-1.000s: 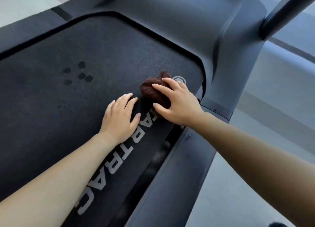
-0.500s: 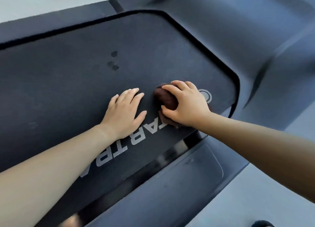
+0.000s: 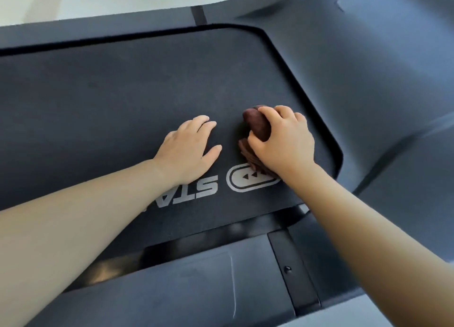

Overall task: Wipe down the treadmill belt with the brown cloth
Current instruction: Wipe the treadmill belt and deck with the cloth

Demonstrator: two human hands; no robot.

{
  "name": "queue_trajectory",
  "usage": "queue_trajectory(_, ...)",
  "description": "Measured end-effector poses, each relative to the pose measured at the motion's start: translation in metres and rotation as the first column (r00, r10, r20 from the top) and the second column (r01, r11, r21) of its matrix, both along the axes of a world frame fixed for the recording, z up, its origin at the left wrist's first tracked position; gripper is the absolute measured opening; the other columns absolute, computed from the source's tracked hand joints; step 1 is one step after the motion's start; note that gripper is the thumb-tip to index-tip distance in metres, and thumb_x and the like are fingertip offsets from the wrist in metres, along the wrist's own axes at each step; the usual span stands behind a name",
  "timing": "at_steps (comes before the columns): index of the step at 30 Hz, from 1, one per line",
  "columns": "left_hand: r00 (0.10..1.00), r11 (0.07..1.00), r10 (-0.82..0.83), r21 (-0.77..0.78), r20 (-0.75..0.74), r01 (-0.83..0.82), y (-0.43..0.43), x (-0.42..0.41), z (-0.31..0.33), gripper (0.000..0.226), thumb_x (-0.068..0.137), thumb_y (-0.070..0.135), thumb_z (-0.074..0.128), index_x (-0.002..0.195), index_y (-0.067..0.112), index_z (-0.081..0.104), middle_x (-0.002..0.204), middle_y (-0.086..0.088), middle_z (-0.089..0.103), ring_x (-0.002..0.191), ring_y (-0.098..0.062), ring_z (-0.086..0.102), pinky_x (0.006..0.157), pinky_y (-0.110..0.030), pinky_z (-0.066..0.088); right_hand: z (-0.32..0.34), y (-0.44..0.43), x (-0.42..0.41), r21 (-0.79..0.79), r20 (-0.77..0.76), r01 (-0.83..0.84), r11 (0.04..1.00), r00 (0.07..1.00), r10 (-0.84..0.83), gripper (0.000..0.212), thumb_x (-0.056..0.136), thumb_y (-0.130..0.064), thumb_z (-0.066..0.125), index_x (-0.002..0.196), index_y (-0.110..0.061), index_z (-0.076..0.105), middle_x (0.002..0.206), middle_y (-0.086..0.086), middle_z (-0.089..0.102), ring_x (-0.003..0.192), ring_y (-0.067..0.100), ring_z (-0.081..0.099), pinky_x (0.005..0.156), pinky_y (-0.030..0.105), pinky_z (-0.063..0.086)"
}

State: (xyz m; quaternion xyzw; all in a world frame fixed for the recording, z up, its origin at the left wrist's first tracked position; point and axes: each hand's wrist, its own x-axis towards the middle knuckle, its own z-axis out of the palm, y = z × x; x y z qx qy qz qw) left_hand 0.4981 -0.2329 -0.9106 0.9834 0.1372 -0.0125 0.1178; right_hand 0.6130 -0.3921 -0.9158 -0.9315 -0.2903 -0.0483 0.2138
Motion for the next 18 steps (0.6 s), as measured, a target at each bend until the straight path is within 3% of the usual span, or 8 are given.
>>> queue_trajectory(4, 0.992, 0.993, -0.121, -0.007, 0.047, 0.121, -0.022, 0.012, -0.008, 0.058, 0.093, 0.042, 0.042, 0.144, 0.017, 0.029, 0.153, 0.0, 0.024, 0.139, -0.021, 0.024, 0.108, -0.044, 0.028, -0.002, -0.024, -0.018, -0.045, 0.057, -0.103, 0.994, 0.993, 0.105, 0.054, 0.077, -0.05, 0.058, 0.126, -0.029, 0.054, 0.126, 0.003, 0.054, 0.106, 0.037, 0.05, 0.079, 0.045, 0.047)
queue_trajectory(7, 0.981, 0.981, -0.193, 0.018, 0.022, 0.193, -0.029, -0.001, -0.014, 0.058, 0.093, 0.042, 0.041, 0.145, 0.018, 0.029, 0.153, 0.001, 0.023, 0.141, -0.018, 0.019, 0.113, -0.044, 0.022, 0.004, -0.037, -0.033, -0.094, 0.042, -0.077, 0.993, 0.996, 0.081, 0.054, 0.077, -0.052, 0.057, 0.125, -0.029, 0.053, 0.123, 0.003, 0.053, 0.104, 0.035, 0.05, 0.078, 0.044, 0.048)
queue_trajectory(11, 0.958, 0.957, -0.287, 0.033, -0.011, 0.287, -0.024, -0.027, -0.023, 0.06, 0.094, 0.046, 0.031, 0.148, 0.022, 0.021, 0.156, 0.003, 0.015, 0.144, -0.016, 0.008, 0.116, -0.04, 0.011, 0.007, -0.051, -0.05, -0.129, 0.039, -0.028, 0.991, 0.999, 0.033, 0.06, 0.079, -0.057, 0.056, 0.132, -0.03, 0.046, 0.13, 0.001, 0.048, 0.111, 0.032, 0.047, 0.083, 0.042, 0.043)
queue_trajectory(15, 0.914, 0.912, -0.404, 0.071, -0.033, 0.405, -0.004, -0.03, -0.023, 0.068, 0.089, 0.058, 0.014, 0.148, 0.025, 0.02, 0.157, 0.005, 0.014, 0.145, -0.014, 0.01, 0.116, -0.037, 0.013, 0.009, -0.057, -0.048, -0.233, 0.018, -0.126, 0.964, 0.991, 0.134, 0.078, 0.078, -0.064, 0.056, 0.143, -0.028, 0.034, 0.147, 0.003, 0.035, 0.133, 0.033, 0.029, 0.103, 0.051, 0.033)
queue_trajectory(18, 0.905, 0.904, -0.425, 0.044, 0.007, 0.425, 0.001, -0.028, -0.023, 0.069, 0.086, 0.06, 0.017, 0.146, 0.028, 0.025, 0.155, 0.007, 0.019, 0.143, -0.012, 0.013, 0.114, -0.033, 0.012, 0.011, -0.055, -0.039, -0.16, -0.037, -0.162, 0.974, 0.987, 0.158, 0.066, 0.084, -0.052, 0.06, 0.14, -0.023, 0.043, 0.145, 0.003, 0.04, 0.134, 0.03, 0.032, 0.107, 0.046, 0.034)
